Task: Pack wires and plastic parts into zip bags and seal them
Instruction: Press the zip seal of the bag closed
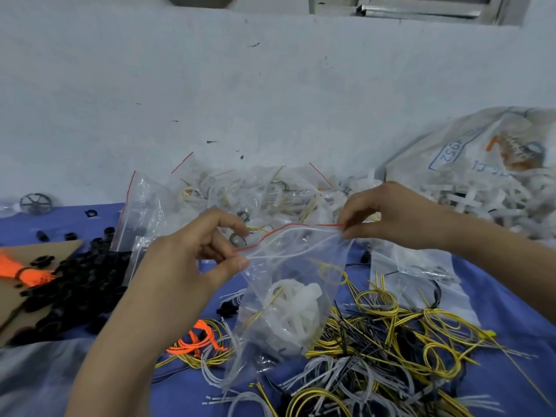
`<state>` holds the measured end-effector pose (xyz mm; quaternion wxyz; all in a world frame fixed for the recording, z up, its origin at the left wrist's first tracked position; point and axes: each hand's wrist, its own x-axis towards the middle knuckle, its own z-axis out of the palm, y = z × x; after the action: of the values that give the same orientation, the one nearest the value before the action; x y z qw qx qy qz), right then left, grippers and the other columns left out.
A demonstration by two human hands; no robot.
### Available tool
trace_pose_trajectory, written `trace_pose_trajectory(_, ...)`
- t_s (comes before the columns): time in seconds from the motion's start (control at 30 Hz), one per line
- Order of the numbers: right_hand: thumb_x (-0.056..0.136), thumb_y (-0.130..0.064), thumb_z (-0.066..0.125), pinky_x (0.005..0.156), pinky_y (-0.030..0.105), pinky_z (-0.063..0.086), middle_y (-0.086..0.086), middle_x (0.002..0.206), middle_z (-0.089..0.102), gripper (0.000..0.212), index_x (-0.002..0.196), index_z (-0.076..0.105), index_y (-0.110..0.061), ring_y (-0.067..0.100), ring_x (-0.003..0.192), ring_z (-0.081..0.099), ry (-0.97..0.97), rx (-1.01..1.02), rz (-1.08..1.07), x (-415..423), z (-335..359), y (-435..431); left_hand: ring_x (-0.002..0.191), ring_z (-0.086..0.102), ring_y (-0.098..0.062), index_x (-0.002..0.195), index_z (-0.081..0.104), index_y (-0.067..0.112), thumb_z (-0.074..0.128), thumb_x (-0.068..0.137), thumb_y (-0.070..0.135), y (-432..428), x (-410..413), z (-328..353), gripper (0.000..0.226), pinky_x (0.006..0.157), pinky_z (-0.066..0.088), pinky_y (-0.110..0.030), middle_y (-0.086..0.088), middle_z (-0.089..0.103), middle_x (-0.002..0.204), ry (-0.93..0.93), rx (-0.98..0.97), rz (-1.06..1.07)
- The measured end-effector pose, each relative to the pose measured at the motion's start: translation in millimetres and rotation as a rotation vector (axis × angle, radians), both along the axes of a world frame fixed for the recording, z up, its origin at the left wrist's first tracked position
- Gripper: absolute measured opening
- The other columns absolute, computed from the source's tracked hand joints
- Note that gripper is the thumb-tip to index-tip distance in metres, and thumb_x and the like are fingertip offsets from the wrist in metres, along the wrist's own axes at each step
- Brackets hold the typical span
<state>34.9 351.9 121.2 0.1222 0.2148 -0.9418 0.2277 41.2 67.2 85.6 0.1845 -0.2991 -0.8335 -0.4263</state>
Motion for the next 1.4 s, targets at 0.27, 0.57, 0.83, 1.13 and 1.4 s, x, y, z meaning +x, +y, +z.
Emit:
trace_pose_trajectory(0.27,0.080,-0.009,0.073,0.076,0.013,0.042,-0.006,0.084,0.066,0.008,0.087,0.070,-0.012,0.001,0.082,0.059,0.020,0.063,0.019,8.0,0.3,-3.0,0.078,0.062,-0.003,0.114,0.056,0.046,0.074,0.076,0.007,0.0,9.8,7.0,0.058,0.079,0.037,0.001,0.010,0.062,0.073,0.036,-0.024,-0.054)
trace_pose_trajectory(0.57,0.080,-0.016,0.074,0.072,0.009,0.038,-0.008,0.080,0.066,0.010,0.087,0.074,-0.008,-0.001,0.078,0.057,0.112,-0.004,0.227,29.8,-2.0,-74.9,0.077,0.063,-0.002,0.112,0.057,0.041,0.071,0.079,0.014,24.7,17.9,8.5,0.044,0.083,0.045,-0.011,0.012,0.064,0.076,0.072,0.007,-0.133)
trace_pose_trajectory(0.83,0.080,-0.009,0.072,0.074,0.017,0.046,-0.003,0.078,0.070,0.000,0.081,0.072,-0.009,0.006,0.077,0.062,0.076,-0.113,0.158,31.4,-5.9,-79.7,0.076,0.063,-0.004,0.107,0.061,0.035,0.071,0.078,0.009,20.7,14.0,6.7,0.041,0.082,0.044,-0.007,0.011,0.064,0.076,0.075,0.019,-0.119)
trace_pose_trajectory(1.13,0.080,-0.008,0.073,0.082,0.028,0.050,0.004,0.079,0.070,0.002,0.079,0.070,-0.009,0.016,0.079,0.064,-0.087,-0.295,0.146,28.8,-8.0,-81.3,0.075,0.059,-0.013,0.074,0.068,0.017,0.069,0.085,0.017,19.6,6.1,-0.3,0.012,0.070,0.045,-0.023,0.006,0.063,0.073,0.054,-0.052,-0.153)
trace_pose_trajectory(1.4,0.083,-0.006,0.069,0.083,0.027,0.050,0.004,0.082,0.070,0.006,0.081,0.068,-0.012,0.015,0.081,0.064,-0.093,-0.304,0.131,30.7,-9.1,-83.4,0.069,0.054,-0.018,0.073,0.059,0.018,0.055,0.083,0.027,23.1,3.6,-4.5,0.014,0.068,0.044,-0.029,-0.002,0.058,0.071,0.036,0.003,-0.179)
